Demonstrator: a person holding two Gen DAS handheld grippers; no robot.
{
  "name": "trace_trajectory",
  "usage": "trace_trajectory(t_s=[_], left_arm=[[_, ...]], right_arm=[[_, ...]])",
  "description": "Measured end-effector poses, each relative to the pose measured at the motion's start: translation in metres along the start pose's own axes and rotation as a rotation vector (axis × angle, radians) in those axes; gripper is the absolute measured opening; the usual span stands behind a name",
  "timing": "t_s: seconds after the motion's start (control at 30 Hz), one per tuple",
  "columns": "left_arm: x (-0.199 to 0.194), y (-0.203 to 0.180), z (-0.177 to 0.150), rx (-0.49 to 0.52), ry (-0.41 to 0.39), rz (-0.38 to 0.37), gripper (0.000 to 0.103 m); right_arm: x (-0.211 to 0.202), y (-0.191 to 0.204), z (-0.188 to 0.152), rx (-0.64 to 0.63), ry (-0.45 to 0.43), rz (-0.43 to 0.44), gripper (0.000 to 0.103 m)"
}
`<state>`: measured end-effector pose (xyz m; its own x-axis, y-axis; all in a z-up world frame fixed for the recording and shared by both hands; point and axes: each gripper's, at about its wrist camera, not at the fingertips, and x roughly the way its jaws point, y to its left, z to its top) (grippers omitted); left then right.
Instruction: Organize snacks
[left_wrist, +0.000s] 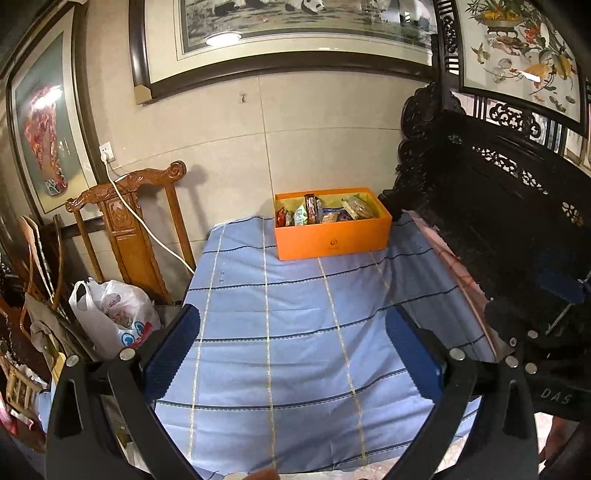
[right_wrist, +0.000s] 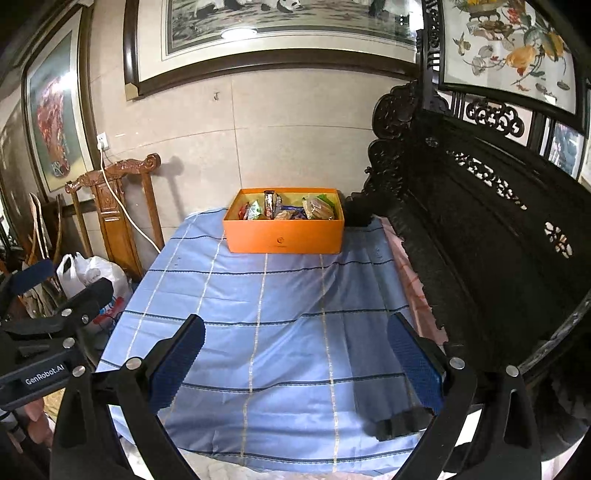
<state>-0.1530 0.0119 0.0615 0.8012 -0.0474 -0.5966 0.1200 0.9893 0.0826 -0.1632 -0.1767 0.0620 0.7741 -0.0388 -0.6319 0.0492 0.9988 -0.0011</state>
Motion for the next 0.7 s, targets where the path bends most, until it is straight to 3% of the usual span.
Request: trace_trajectory(t_s=[0.27,0.43,0.7], left_arm=[[-0.001,0.0034,-0.0051,-0.036,0.02,-0.005,0.098],[-0.0097,0.0031,-0.0064,-0.045,-0.019,-0.007,0.098],[-0.0025,0.0026,-0.0074,-0.055,0.037,-0.012,0.098]], right_arm=[[-0.003,-0.0002,-0.005,-0.019,0.006,0.001,0.099],[-0.0065,0.0004,-0.0074,-0.012,0.005,0.003,0.099],[-0.0097,-0.0039,-0.0077,-0.008,0.0,0.002,0.099]])
